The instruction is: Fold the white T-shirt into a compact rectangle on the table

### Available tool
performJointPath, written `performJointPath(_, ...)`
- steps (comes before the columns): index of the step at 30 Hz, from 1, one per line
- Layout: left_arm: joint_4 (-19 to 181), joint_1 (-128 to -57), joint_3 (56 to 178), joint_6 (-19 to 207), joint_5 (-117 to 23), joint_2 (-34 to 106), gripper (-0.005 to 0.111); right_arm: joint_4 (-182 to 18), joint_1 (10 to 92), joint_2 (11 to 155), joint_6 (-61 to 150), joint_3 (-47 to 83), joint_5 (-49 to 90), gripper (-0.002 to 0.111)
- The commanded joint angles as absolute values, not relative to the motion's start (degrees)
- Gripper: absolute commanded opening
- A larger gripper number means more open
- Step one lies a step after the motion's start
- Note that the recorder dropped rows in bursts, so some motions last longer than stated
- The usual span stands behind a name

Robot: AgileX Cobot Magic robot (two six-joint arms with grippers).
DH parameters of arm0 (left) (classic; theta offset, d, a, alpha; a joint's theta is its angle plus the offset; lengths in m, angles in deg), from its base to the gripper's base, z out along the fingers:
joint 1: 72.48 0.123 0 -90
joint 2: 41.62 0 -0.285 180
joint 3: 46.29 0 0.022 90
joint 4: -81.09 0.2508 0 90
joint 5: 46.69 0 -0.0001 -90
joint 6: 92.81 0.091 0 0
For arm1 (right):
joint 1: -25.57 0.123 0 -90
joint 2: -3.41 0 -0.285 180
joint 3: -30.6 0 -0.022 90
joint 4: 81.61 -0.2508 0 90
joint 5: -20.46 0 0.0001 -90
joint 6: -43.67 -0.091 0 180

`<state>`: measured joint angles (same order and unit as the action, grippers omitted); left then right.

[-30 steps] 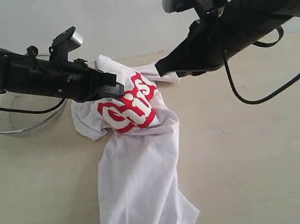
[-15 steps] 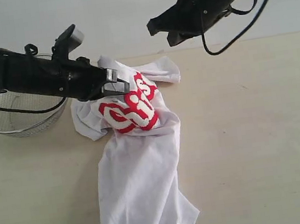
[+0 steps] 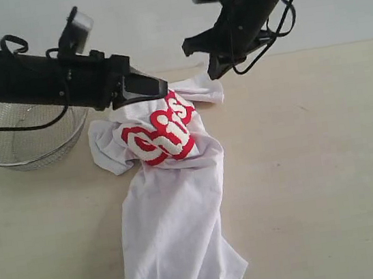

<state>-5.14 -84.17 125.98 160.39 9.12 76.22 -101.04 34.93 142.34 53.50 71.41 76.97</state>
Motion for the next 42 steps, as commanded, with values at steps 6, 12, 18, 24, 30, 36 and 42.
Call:
performJointPath(6,-3.83,-81.67,125.84,160.06,0.76,67.69,0.004,-105.68,34.53,154.08,55.68,86.89,73.44,0.0)
performJointPath(12,-0.83,-81.67,125.84,160.06,0.63,67.54,0.004,-105.8,34.53,161.61,54.77,93.93,73.21,0.0)
performJointPath(18,2.68,-81.67,125.73,160.06,1.08,67.56,0.004,-103.89,34.43,165.2,54.5,94.98,69.48,0.0)
performJointPath(24,2.69,-81.67,124.31,160.06,0.82,67.56,0.004,-102.66,33.84,167.4,56.21,95.14,69.45,0.0)
performJointPath(30,2.8,-81.67,122.45,160.06,-0.71,67.56,0.004,-99.78,34.12,167.75,53.69,95.73,75.14,0.0)
performJointPath(36,2.8,-81.67,122.45,160.3,-0.87,67.56,0.004,-86.46,35.33,164.65,49.95,95.73,78.55,0.0)
performJointPath(42,2.8,-81.67,122.45,160.3,-0.87,67.56,0.004,-76.52,36.11,164.41,45.92,95.73,81.95,0.0)
